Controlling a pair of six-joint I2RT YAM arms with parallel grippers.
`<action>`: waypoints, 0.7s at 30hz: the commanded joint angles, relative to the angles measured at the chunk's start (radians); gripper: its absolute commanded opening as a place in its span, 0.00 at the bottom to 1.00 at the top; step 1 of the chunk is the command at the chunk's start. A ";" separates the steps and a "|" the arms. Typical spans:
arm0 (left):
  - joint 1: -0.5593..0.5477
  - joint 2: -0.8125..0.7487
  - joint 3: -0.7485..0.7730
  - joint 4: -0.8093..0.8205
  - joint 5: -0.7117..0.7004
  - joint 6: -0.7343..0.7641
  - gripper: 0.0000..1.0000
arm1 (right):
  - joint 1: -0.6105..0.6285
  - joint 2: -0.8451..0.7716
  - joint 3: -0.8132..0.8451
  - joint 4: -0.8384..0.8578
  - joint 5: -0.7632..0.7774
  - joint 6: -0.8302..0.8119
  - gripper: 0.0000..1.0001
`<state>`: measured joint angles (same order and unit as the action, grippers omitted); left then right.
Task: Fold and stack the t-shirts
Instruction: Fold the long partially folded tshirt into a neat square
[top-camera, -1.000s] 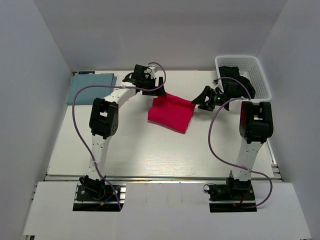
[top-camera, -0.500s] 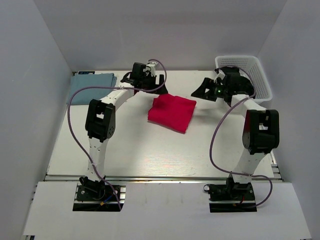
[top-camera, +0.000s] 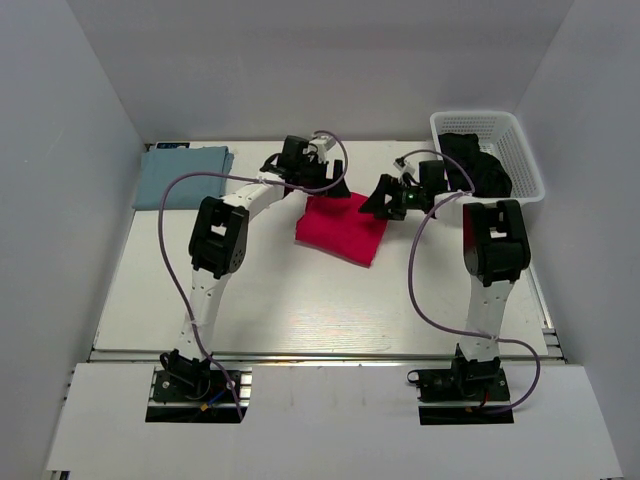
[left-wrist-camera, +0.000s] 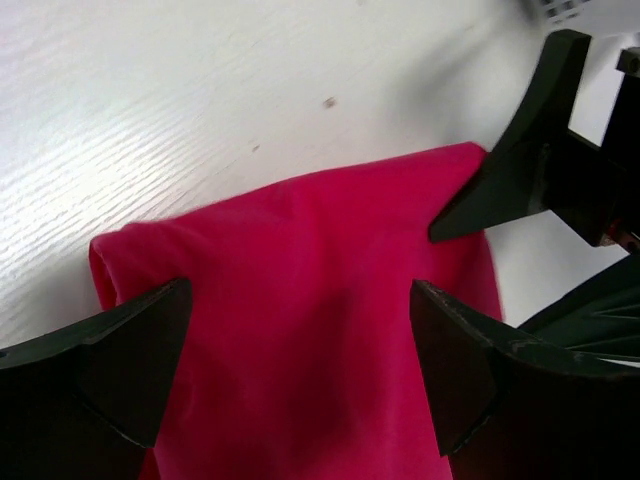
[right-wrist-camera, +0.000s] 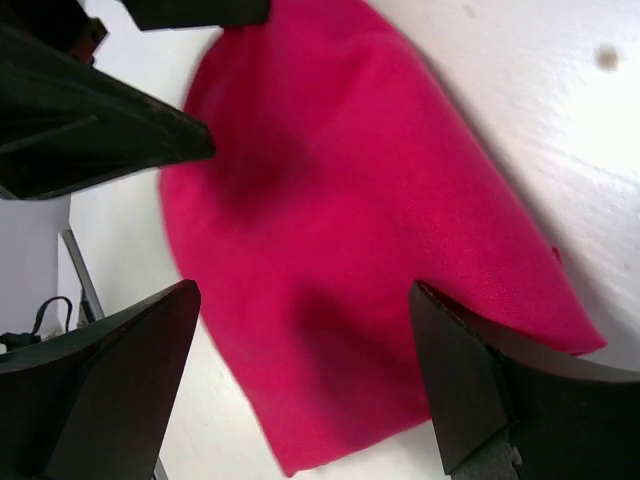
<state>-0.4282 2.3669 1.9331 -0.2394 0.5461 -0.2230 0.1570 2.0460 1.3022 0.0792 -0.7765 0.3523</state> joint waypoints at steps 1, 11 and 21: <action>0.016 0.046 0.033 -0.052 -0.046 -0.013 1.00 | -0.014 0.060 0.034 0.057 -0.038 0.040 0.90; 0.049 0.078 -0.005 -0.086 -0.123 -0.024 1.00 | -0.043 0.137 0.026 0.036 -0.010 0.045 0.90; 0.040 -0.170 -0.058 -0.074 -0.218 -0.003 1.00 | -0.016 -0.041 0.123 -0.136 -0.035 -0.168 0.90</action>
<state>-0.3985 2.3817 1.9114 -0.2935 0.4168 -0.2470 0.1322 2.1296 1.3972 0.0223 -0.8242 0.2871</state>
